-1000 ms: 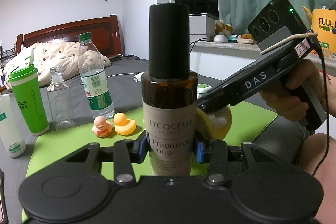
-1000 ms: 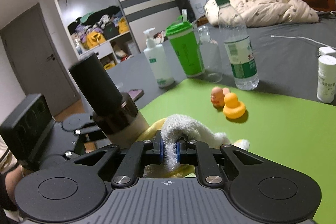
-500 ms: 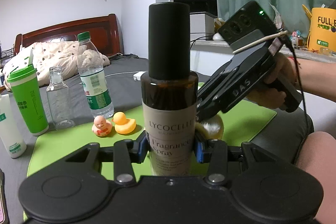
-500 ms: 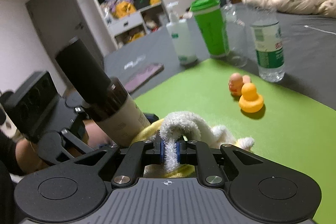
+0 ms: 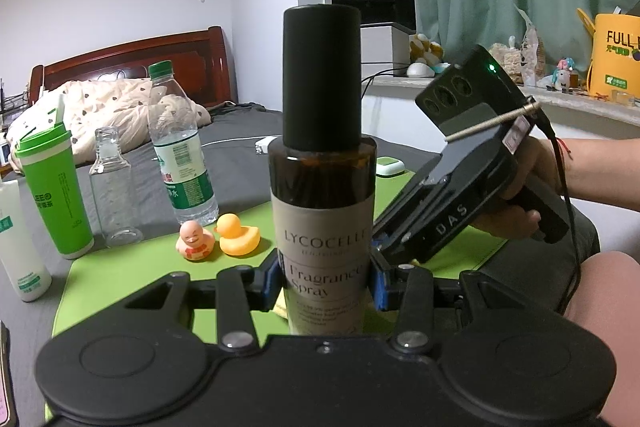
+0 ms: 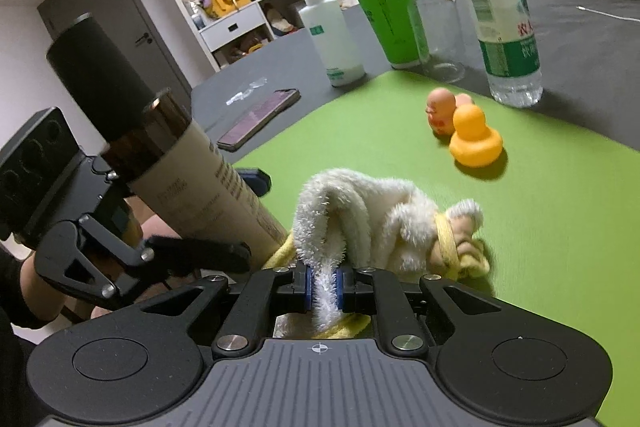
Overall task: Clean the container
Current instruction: 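Wipe the bottle's side below the cap with the towel in the right gripper, then wipe over the bottle's black cap with the towel in the right gripper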
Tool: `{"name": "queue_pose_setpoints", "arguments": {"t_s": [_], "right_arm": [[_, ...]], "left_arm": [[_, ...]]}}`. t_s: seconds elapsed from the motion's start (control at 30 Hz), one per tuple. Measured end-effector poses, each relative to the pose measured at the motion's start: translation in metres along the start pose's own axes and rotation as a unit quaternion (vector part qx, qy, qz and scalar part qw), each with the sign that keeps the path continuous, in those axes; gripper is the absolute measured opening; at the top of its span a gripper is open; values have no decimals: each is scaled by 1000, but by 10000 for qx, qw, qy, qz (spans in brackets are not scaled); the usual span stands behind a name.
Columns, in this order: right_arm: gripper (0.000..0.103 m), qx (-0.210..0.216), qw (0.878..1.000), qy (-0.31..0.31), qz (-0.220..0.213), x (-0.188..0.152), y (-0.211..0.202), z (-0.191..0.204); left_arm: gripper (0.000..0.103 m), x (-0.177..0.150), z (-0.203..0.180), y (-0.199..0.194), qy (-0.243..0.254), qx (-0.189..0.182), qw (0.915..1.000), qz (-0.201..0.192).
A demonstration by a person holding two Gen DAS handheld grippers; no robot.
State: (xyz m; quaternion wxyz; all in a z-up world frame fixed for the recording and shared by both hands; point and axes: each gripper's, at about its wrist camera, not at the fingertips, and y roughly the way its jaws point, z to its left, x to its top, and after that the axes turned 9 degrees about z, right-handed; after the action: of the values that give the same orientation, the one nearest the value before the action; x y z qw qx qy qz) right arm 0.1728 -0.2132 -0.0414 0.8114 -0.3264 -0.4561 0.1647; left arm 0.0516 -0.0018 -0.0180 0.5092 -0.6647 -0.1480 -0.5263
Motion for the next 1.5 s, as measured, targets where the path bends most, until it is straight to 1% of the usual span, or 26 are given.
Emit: {"name": "queue_pose_setpoints", "arguments": {"t_s": [0.5, 0.53, 0.57, 0.67, 0.83, 1.0, 1.1, 1.2, 1.33, 1.4, 1.5], "right_arm": [[13, -197, 9998, 63, 42, -37, 15, 15], [13, -215, 9997, 62, 55, -29, 8, 13], [13, -241, 9997, 46, 74, -14, -7, 11], [13, -243, 9997, 17, 26, -25, -8, 21], [13, -154, 9997, 37, -176, -38, -13, 36], [13, -237, 9971, 139, -705, -51, -37, 56], [13, -349, 9903, 233, -1324, -54, -65, 67], [13, -538, 9780, 226, -2000, -51, -95, 82], [13, -917, 9581, -14, -2715, -34, -125, 111], [13, -1176, 9469, -107, -2991, -22, -133, 126], [13, -1666, 9317, -294, -3213, -4, -135, 145]], "left_arm": [[42, 0, -1, -1, -81, 73, 9999, -23], [42, 0, -2, -1, -90, 80, 9999, -28], [42, 0, -2, -1, -113, 92, 9999, -36], [42, 0, -2, -1, -143, 114, 9998, -54], [42, 0, -2, -1, -197, 185, 9996, -92], [41, 0, 1, 2, -381, 334, 9986, -176], [41, 2, 3, 7, -458, 397, 9980, -201], [41, 5, 5, 13, -532, 466, 9973, -217], [41, 11, 2, 21, -528, 562, 9968, -205], [41, 13, -1, 23, -521, 613, 9966, -198], [41, 15, -2, 25, -582, 653, 9960, -170]]}}
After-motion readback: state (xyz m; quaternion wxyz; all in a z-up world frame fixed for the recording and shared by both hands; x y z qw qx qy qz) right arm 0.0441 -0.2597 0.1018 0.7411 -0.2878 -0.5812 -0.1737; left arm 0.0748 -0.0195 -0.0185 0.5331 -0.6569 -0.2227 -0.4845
